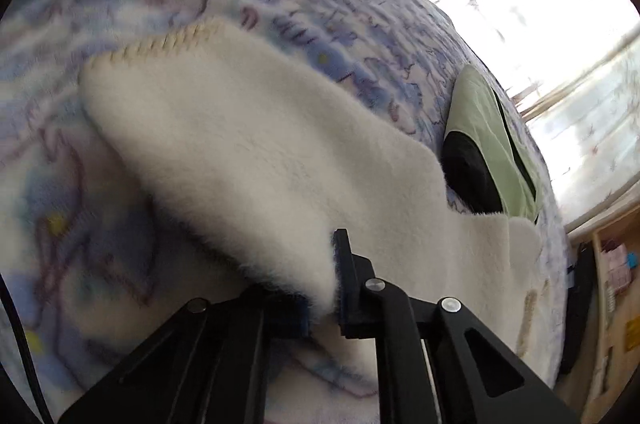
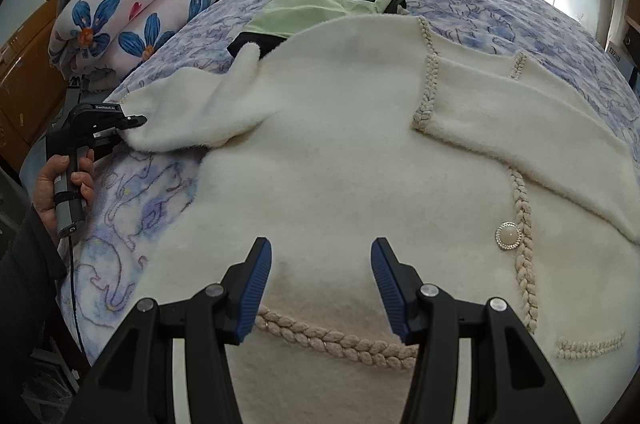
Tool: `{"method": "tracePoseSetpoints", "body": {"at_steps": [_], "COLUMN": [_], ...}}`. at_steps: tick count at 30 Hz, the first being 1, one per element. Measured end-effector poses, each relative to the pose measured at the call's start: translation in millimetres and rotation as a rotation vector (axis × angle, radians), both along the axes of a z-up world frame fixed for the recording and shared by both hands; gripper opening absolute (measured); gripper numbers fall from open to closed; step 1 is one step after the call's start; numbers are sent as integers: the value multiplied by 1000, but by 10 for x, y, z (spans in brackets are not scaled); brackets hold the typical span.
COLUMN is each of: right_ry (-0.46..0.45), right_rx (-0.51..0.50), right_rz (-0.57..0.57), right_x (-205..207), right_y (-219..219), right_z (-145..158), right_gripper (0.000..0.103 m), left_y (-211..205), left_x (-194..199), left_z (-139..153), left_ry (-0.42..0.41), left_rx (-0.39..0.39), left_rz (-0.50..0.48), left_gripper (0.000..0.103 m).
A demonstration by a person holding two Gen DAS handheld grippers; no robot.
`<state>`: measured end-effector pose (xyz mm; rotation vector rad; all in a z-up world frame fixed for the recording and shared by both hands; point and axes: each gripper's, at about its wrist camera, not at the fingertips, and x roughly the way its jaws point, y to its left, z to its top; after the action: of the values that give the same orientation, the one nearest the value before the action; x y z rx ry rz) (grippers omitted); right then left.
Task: Fold large clothes
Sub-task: 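Grasp the other cardigan sleeve cuff with the left tool, then lay the held sleeve across the cardigan front with the left tool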
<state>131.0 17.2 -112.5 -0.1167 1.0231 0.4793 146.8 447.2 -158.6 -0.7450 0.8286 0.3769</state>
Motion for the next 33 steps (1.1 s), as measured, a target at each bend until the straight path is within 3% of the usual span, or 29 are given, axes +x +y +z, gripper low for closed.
{"method": "tracePoseSetpoints", "body": {"at_steps": [2,3,6,10,14,19,21,24,26,28,33], "right_ry": [-10,-12,-23,-36,-50,-68,-89,-106,-106,-110,-134], "right_rx": [11,22,57,105,132,103,83,58,63,74,95], "right_rz": [-14,-24,-66,-125,-193,-252,-254,-245,-236,-223,-157], "right_x": [7,16,46,53,46,-2,-38,-72,-76,-77,-89], "right_y": [-70,-114,-276,-569,-934,-1347,-1451,-1561,-1602,-1613,-1470], "right_z": [21,36,84,159,204,179,179,174,170,175,221], "right_gripper": [52,52,52,52,52,52,52,52,52,52,52], "left_y": [-354,-543,-1123,-2024,-2971,-3922,-4083,-4136,-4099,-3993,-3690], "left_x": [54,83,211,478,670,863,897,803,716,551,238], "left_z": [354,532,1017,1341,1288,650,380,260,317,389,653], "left_ry": [-16,-44,-172,-241,-241,-62,26,59,52,31,6], "left_rx": [163,206,208,189,175,179,159,116,90,84,112], "left_rz": [-56,-92,-236,-435,-611,-727,-745,-752,-748,-733,-666], "left_gripper": [6,6,6,6,6,9,20,34,61,67,67]}}
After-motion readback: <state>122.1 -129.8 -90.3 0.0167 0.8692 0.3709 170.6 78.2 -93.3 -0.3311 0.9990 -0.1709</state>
